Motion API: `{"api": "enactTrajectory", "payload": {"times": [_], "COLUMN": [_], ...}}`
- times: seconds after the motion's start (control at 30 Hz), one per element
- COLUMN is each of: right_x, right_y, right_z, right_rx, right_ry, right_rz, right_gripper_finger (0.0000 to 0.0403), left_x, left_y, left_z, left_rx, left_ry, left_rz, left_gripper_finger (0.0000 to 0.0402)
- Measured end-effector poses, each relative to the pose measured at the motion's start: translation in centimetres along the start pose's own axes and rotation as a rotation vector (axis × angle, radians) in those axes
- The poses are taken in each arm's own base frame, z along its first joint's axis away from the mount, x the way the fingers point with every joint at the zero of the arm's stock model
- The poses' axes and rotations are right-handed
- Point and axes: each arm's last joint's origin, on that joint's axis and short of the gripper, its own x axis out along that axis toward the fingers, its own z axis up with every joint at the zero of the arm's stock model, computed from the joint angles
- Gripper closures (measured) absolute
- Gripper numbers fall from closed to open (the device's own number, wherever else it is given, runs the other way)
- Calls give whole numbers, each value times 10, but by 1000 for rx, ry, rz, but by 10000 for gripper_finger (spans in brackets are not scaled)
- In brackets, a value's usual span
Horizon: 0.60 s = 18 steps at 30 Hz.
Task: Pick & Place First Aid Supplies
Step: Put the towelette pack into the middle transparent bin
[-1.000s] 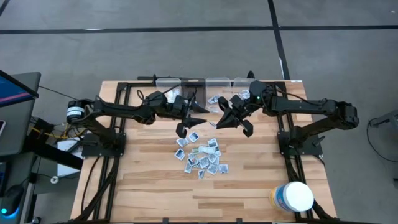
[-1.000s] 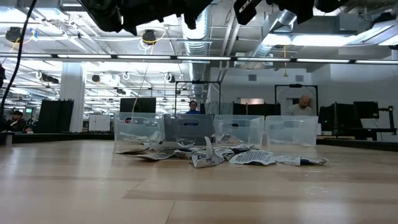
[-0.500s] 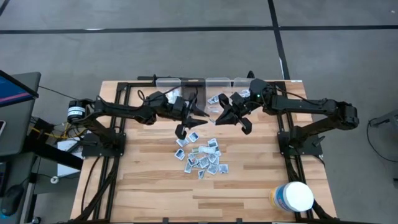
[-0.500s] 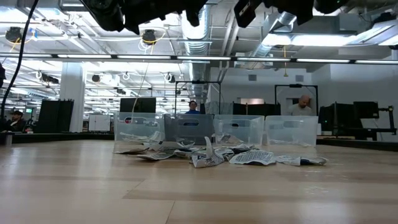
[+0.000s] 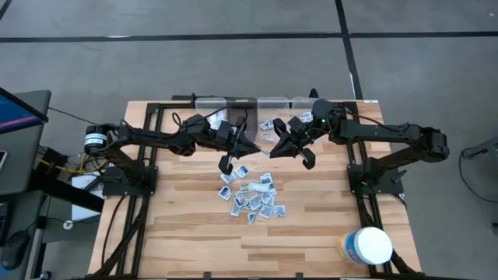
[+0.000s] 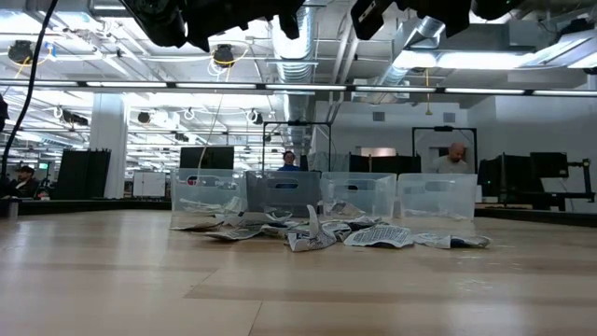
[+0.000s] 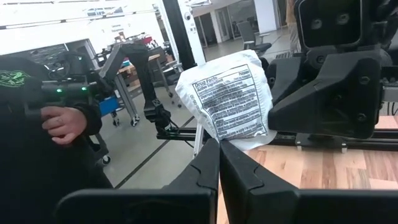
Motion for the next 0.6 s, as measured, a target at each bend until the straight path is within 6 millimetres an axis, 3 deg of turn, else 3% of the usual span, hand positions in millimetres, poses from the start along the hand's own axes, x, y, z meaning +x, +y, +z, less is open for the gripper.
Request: {"api": "enactTrajectory", "payload": {"times": [0.13,0.27,0.47,0.6], "right_x": [1,1,1,0], "right_y": [1,1,1,-3], "right_z": [0,0,0,0], "right_rx": [2,3,3,7], "right_ry": [1,1,0,-22], "right_rz": [4,5,-4,-103], "right_gripper_finger": [403,403,403,403], "left_x": [0,-2,-14,-28], "left_y": [0,-1,1,1], "left_z": [0,7,27,42], "left_rx": [-1,5,28,8], "left_ry": [2,-5,0,65], "left_rz": [0,32,75,108], "left_gripper_finger": [385,358,315,305]}}
